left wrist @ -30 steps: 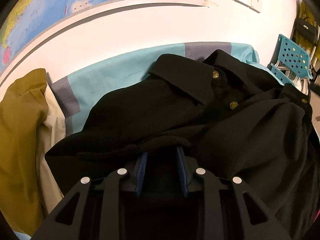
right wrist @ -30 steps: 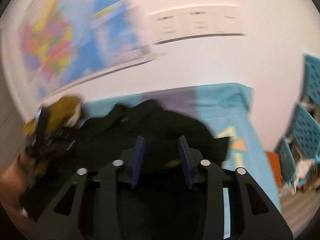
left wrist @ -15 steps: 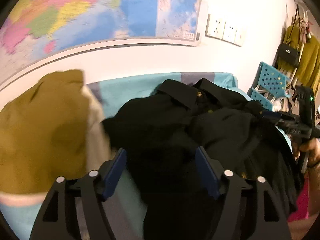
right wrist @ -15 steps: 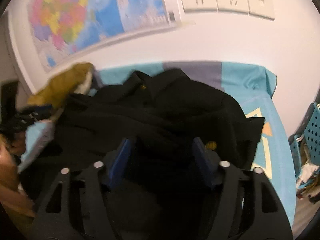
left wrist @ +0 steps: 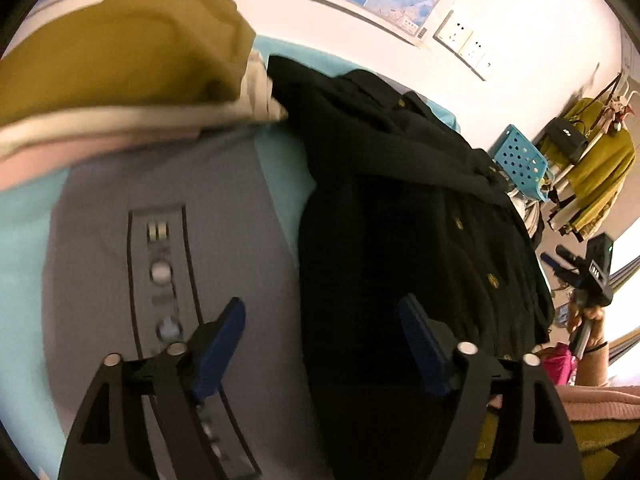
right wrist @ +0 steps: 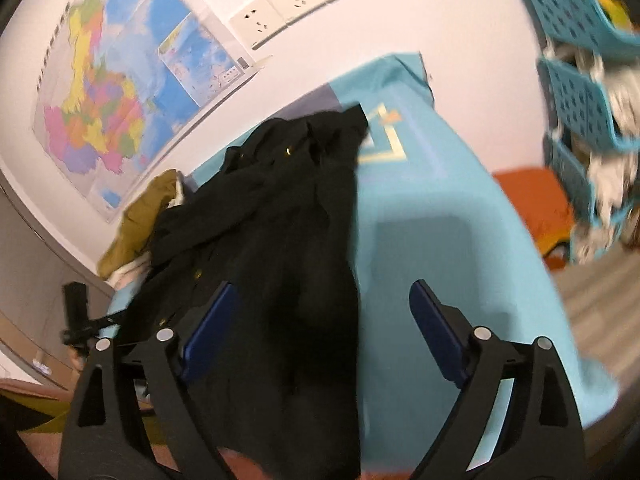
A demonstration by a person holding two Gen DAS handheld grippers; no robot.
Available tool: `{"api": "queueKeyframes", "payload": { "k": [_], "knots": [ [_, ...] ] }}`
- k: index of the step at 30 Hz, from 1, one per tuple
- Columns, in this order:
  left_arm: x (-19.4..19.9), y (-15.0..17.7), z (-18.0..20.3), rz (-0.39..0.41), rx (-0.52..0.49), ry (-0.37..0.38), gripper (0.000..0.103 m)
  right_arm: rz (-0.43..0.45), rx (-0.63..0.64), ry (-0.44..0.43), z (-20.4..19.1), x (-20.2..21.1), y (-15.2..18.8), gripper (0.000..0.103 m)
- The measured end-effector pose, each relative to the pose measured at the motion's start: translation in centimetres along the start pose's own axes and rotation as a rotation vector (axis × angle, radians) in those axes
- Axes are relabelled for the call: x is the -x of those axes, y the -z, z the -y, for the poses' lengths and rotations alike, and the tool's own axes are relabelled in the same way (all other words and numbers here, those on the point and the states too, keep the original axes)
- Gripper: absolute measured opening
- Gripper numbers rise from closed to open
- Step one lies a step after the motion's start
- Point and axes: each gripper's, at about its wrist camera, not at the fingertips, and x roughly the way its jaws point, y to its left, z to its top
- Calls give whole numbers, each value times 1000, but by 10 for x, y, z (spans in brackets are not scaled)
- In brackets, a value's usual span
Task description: Fold large clothes
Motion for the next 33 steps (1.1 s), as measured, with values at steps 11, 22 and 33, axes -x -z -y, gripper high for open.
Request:
{"api": "queueKeyframes", "payload": {
  "k": [11,22,33],
  "knots": [
    [5,28,17,-30,-37,86,91,-62,11,-113,-5,1,41,88],
    [-6,33,40,-61,-77,131,95,-83,58,-84,-16,1,47,84],
    [-18,29,53,-30,-85,132,96,-128,18,-260,-16,0,55,87]
  ]
}}
